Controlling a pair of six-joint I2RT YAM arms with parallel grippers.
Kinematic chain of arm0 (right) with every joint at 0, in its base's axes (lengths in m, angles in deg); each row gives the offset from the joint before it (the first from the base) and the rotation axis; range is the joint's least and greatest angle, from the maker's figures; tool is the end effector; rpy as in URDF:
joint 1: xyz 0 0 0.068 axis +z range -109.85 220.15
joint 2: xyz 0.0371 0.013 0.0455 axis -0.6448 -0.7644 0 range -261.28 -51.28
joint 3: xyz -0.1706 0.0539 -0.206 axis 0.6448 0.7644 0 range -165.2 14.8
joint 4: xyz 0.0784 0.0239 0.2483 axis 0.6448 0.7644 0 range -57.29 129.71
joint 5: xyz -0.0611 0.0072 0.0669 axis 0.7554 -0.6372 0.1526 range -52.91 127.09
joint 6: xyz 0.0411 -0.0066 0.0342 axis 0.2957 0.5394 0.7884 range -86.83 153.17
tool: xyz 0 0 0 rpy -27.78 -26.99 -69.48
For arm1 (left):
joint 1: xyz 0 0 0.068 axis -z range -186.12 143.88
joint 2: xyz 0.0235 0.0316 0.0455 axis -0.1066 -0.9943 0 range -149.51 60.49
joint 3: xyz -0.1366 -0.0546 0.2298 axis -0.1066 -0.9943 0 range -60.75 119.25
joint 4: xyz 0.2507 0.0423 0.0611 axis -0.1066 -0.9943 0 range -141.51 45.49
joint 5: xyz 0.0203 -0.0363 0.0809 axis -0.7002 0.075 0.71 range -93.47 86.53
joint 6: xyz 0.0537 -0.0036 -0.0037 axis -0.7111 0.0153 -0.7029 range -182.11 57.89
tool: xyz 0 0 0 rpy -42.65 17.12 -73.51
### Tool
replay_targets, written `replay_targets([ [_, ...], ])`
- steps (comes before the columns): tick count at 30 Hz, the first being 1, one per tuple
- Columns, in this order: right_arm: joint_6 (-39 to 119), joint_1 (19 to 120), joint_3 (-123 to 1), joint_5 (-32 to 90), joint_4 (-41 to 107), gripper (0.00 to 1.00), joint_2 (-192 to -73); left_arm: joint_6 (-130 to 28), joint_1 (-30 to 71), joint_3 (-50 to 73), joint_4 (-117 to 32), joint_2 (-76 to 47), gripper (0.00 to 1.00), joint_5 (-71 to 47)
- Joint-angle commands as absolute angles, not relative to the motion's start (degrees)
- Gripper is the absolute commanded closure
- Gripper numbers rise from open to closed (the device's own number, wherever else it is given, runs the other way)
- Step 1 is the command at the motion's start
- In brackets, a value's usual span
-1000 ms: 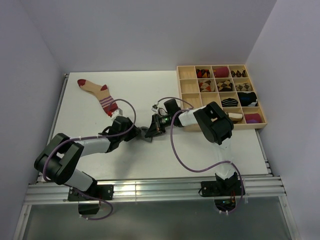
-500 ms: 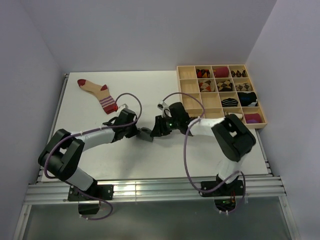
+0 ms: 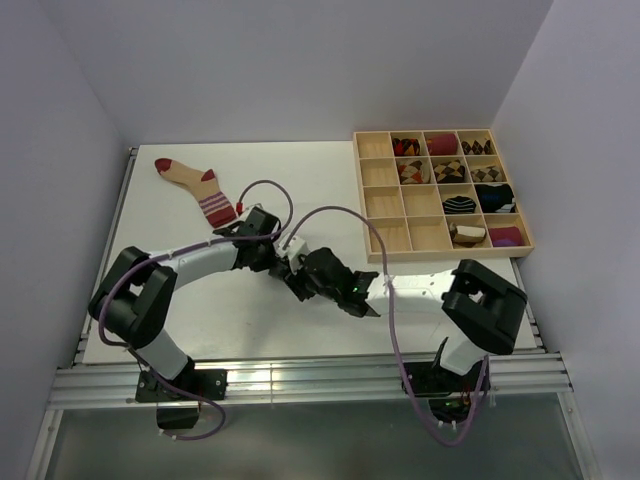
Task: Roll the socks
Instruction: Roll the sock at the center of the board.
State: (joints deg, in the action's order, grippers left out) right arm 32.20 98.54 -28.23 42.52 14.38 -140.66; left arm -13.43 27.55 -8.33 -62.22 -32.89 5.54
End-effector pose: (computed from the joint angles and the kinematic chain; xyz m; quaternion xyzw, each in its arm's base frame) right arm 0.1738 0.2760 0.1903 -0.4029 0.7561 0.2114 0.4705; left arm 0.2667 -0.1711 0.1684 -0.1464 0.9489 -0.1202 0.2524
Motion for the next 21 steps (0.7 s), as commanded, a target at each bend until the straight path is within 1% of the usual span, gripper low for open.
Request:
replay_targets([
  [1, 24.6, 101.3, -30.5, 52.8, 11.1, 0.46, -144.8, -16.0, 27.5, -6.3, -65.3, -34.4, 0.88, 5.0],
  [9, 18.9, 104.5, -32.7, 57.3, 7.3, 0.47, -151.7, -16.8, 27.5, -5.3, -66.0, -35.7, 0.88, 3.5],
  [16, 16.7, 105.2, -35.2, 58.4, 7.5, 0.55, -157.1, -16.9, 27.5, -4.8, -65.4, -36.5, 0.88, 2.5],
  [18, 17.2, 105.2, -35.5, 57.7, 7.7, 0.66, -157.7, -16.8, 27.5, -5.0, -65.2, -36.4, 0.88, 2.3],
  [19, 17.4, 105.1, -35.3, 57.5, 7.8, 0.78, -158.1, -16.8, 27.5, -5.1, -65.2, -36.3, 0.87, 2.3],
  [21, 17.9, 105.1, -35.2, 57.1, 9.1, 0.95, -158.1, -17.0, 27.5, -5.6, -64.4, -35.8, 0.86, 2.5],
])
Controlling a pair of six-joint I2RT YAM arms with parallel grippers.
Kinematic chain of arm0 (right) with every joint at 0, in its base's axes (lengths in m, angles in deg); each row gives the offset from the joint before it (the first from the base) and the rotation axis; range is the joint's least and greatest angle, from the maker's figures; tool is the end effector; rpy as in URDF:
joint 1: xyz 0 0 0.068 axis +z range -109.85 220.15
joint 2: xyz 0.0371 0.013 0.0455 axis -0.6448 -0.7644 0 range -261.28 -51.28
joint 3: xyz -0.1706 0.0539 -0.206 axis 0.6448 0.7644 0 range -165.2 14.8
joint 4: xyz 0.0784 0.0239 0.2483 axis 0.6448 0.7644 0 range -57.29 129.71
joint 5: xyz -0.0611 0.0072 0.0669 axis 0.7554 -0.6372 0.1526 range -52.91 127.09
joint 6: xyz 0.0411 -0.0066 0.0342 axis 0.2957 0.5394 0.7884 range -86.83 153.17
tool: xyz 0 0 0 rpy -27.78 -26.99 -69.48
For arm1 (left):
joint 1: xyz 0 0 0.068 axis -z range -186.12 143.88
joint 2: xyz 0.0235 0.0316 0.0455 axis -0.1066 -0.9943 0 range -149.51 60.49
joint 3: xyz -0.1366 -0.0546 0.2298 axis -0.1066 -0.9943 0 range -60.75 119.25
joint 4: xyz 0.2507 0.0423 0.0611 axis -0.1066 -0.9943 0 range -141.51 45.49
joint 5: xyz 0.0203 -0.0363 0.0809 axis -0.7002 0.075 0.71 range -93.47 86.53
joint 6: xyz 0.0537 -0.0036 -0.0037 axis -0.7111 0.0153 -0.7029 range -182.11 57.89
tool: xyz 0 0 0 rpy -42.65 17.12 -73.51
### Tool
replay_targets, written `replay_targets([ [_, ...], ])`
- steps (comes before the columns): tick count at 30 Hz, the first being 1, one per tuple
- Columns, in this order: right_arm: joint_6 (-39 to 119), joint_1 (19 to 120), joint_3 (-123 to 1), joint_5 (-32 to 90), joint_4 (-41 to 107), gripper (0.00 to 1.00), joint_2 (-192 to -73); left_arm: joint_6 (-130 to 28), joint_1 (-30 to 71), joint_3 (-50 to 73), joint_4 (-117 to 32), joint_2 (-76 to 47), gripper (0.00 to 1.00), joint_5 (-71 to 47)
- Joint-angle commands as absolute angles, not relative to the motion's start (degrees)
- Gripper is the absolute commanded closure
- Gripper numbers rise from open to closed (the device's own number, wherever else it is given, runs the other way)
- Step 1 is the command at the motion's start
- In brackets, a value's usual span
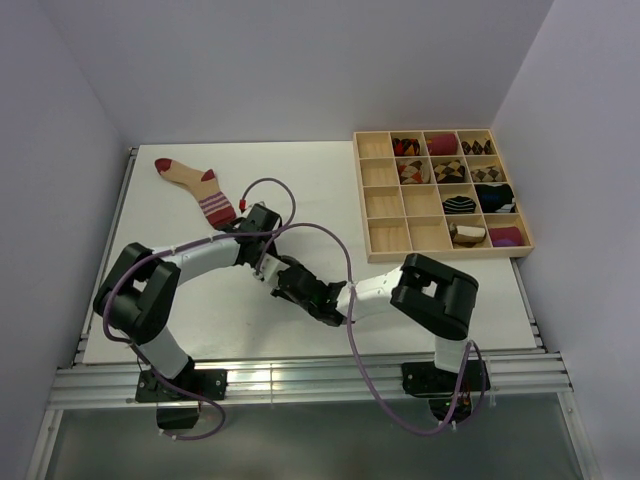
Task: Roll the socks
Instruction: Roll the sock at the center of the board.
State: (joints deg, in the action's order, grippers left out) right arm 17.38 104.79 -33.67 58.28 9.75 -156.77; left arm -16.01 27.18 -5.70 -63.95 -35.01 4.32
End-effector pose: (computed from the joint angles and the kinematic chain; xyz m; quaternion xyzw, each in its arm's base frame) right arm 0.1671 0.3225 0.1351 -0.4947 0.7186 0.0427 0.4868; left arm 0.2748 -0.1748 0.1684 -0.1250 0.9555 -0.1150 0.2413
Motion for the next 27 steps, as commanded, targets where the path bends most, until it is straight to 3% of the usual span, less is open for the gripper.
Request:
replay_targets([
  [1, 18.1, 105.0, -35.4, 56.2, 9.8, 1.00, -158.0, -17.4, 27.5, -5.8, -63.9, -35.5, 0.82, 2.7],
  [6, 23.1, 102.2, -35.7, 48.2, 16.7, 1.00, -154.3, -17.8, 27.5, -8.5, -60.5, -30.8, 0.58, 5.7],
  [9, 26.7, 99.0, -36.3, 41.4, 20.5, 1.00, -153.0, -16.9, 27.1, -9.7, -59.2, -27.5, 0.36, 7.5],
  [12, 30.7, 95.2, -37.1, 31.8, 23.3, 1.00, -152.2, -14.8, 26.6, -11.6, -57.7, -23.6, 0.22, 9.4],
  [15, 35.5, 92.0, -38.3, 22.2, 25.3, 1.00, -153.0, -11.4, 25.4, -14.9, -56.6, -19.2, 0.16, 11.0],
  [24, 52.8, 78.9, -43.0, -8.9, 24.4, 1.00, -162.3, -7.3, 23.6, -28.0, -45.1, -5.1, 0.13, 7.9],
  [27, 57.3, 75.6, -43.0, -13.2, 20.9, 1.00, -165.7, -7.3, 23.6, -31.0, -41.5, -3.8, 0.12, 5.1],
])
